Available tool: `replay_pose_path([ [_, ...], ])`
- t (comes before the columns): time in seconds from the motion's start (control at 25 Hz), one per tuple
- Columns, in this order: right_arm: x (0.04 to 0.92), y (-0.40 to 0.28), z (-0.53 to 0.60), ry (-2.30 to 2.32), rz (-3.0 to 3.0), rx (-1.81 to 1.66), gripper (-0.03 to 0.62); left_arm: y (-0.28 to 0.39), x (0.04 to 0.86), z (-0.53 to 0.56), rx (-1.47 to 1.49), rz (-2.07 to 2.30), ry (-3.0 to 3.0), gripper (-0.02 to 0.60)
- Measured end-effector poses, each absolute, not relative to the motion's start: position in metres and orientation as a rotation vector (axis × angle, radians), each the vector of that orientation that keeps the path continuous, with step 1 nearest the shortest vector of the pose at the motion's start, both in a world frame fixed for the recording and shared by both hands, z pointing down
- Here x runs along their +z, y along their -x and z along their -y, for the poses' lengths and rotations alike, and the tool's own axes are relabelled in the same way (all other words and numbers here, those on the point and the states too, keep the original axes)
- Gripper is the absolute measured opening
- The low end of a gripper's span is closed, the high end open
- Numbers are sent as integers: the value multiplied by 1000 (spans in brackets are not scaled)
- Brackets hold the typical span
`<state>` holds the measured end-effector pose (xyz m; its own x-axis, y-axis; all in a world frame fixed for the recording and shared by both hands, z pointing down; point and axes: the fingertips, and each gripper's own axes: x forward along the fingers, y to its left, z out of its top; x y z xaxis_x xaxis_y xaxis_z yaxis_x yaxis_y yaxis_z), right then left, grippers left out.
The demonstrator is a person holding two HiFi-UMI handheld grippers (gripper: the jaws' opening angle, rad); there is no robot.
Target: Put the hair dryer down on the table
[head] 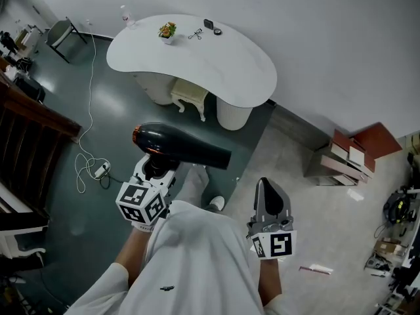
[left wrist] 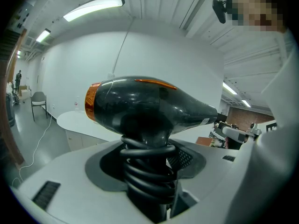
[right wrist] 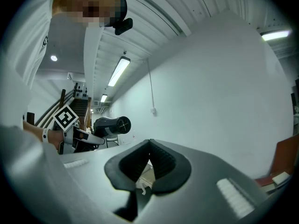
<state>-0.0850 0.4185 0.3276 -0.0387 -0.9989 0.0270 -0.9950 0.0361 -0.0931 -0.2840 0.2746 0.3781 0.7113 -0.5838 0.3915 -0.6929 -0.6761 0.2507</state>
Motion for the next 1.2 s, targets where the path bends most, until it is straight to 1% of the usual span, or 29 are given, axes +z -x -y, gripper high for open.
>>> replay_pose_path([
  [0.48,336,47,-363,2219,-2195,-181,11,232,396,-213,434,898,-2533,262],
  [0.76,336,22,-299,2233,-2181,-197,11,201,394,-151,439,869,-2551,262],
  [1.2,322,3,-191,2291,-2138,-177,11,168,387,-46,443,780,-2576,262],
])
